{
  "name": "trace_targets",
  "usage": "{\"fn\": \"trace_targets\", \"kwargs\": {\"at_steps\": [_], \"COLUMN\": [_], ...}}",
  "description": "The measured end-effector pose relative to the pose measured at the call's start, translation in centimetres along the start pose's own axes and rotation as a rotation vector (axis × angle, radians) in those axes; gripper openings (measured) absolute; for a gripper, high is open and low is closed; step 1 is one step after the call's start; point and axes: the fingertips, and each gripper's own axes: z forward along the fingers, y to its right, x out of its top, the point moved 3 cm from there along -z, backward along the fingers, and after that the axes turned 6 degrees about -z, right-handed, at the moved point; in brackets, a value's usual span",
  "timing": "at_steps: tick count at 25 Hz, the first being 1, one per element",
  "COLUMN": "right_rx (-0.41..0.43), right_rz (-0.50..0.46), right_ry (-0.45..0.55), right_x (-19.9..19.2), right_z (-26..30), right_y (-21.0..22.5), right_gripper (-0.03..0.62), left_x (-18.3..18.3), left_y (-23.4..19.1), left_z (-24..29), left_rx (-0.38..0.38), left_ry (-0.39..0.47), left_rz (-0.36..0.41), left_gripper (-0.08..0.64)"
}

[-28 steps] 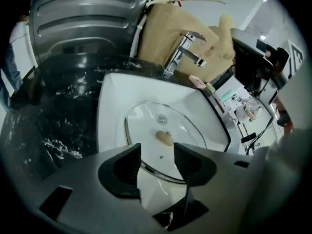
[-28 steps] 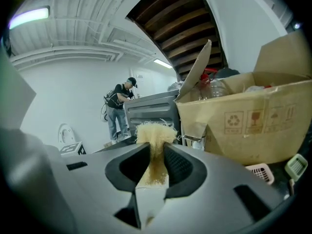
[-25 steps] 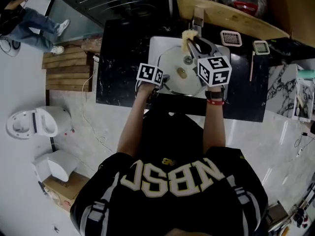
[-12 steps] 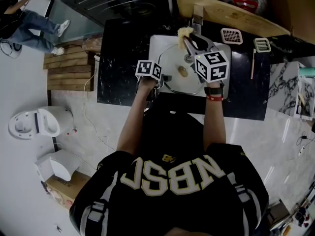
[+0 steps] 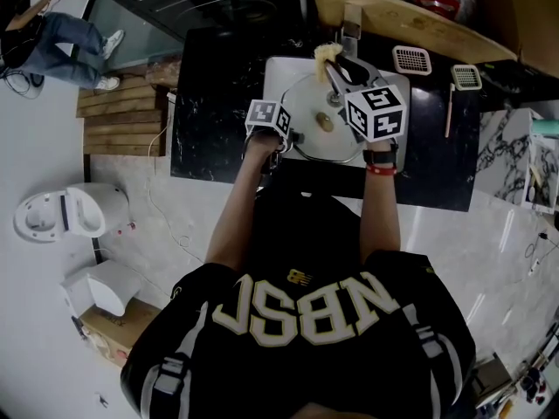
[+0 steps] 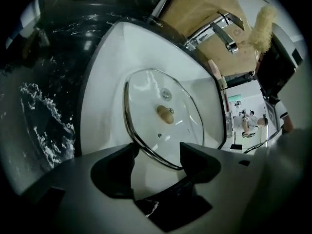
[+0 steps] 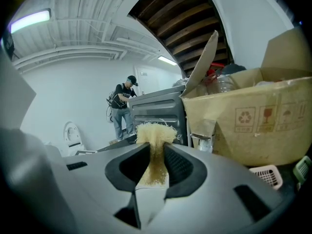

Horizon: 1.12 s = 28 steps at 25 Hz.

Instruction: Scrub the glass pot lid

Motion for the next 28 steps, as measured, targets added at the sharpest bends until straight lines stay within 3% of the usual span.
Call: {"fn": "trace_targets", "kwargs": {"at_steps": [9, 11, 18, 28], "right_rx": [-0.003, -0.004, -0.034, -0.023], "right_rz": [-0.010, -0.015, -0.001, 0.012], "right_ry": [0.007, 0.009, 0.000, -0.063], "right_x": [0.3, 0.4, -0.3, -2.8], "right_z": [-0.3, -0.6, -1.3, -1.9], "right_y": [-0.1, -0.2, 0.9, 0.9], "right_gripper": [0.101, 0.101, 0.101, 0.101], "left_x": [1.2, 1.7, 3.0, 3.6], "left_y": [-1.6, -2.2, -1.6, -0.6], "left_z": [2.5, 2.4, 1.5, -1.3], "left_rx": [0.106, 0.109, -0.086, -0.280], "left_ry": [-0.073, -0.028, 0.128, 0.258], "left_rz": [-0.109, -0.145, -0.244, -0.268], "left_gripper": [0.298, 0.192, 0.115, 0.092]}}
